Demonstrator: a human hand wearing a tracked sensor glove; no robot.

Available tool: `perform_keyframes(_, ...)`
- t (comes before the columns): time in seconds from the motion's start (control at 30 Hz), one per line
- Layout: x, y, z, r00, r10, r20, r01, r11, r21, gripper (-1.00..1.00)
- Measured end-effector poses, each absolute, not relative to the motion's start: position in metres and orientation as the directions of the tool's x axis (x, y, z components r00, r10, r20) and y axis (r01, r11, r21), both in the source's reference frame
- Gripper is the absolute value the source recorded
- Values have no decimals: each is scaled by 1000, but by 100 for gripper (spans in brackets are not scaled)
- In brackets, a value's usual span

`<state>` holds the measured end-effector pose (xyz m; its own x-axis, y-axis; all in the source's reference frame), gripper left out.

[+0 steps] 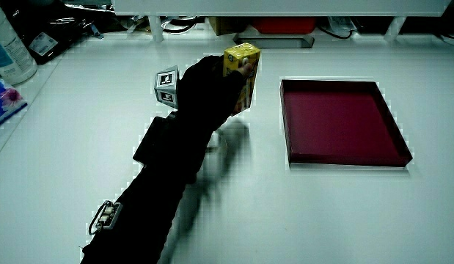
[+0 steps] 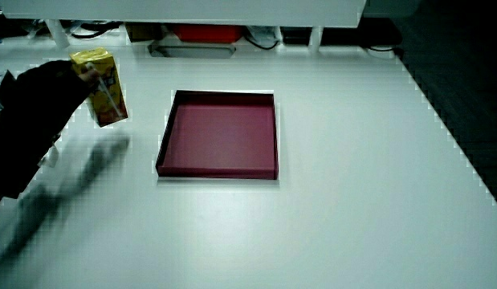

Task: Pick ice redtea

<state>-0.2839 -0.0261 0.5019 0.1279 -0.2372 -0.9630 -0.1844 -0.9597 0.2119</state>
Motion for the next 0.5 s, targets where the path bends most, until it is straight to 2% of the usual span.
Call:
perform_keyframes(0.27,-259,-37,472,92,-152,-984,-88,-986,144,100)
perform_keyframes(0.5,-222,-47,457,17,-101,-995,17,-995,101,100)
